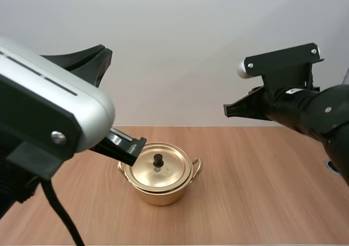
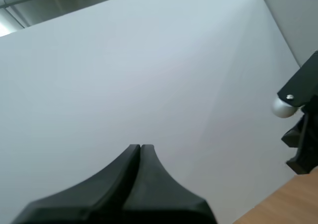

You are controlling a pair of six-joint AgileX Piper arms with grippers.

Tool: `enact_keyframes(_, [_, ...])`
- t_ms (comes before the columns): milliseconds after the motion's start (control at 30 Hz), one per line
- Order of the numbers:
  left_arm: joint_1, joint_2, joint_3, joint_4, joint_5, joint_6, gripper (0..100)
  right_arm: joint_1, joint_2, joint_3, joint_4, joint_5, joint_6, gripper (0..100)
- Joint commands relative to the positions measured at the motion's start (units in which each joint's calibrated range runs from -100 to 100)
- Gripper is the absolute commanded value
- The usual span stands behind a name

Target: Open the pot, put the car inside, and close it

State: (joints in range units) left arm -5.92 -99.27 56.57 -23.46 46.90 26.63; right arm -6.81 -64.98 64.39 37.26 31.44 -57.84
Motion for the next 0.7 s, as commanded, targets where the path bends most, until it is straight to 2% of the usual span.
enact_keyframes(0, [0.4, -0.3, 6.3, 1.8, -3.2, 0.0, 0, 3.6, -5.7, 6.5, -1.5, -19.2, 0.0, 0])
enact_keyframes(67, [0.03, -0.7, 15.4, 3.1, -8.4, 0.0, 0, 6.3, -11.2, 10.5, -2.5, -19.6, 0.0, 0])
enact_keyframes(200, [-0.9, -0.7, 28.6, 2.9, -7.6, 0.0, 0, 8.0, -22.0, 18.6, -5.5, -19.6, 0.0, 0])
enact_keyframes(333, [-0.9, -0.7, 35.6, 3.0, -7.4, 0.0, 0, 8.1, -30.5, 24.3, -6.2, -19.6, 0.0, 0])
enact_keyframes(467, [-0.9, -0.7, 36.3, 3.0, -7.8, 0.0, 0, 8.1, -33.9, 27.8, -6.5, -19.7, 1.5, 0])
enact_keyframes(500, [-0.9, -0.7, 36.3, 3.0, -7.6, 0.0, 0, 8.1, -34.5, 28.7, -8.5, -19.7, 3.6, 0])
enact_keyframes(533, [-0.9, -0.7, 36.3, 3.0, -7.4, 0.0, 0, 8.1, -35.0, 29.6, -12.4, -19.7, 9.5, 0])
enact_keyframes(667, [-0.9, -0.7, 36.5, 2.8, -7.0, 0.0, 0, 8.1, -35.0, 31.6, -36.1, -18.6, 37.2, 0])
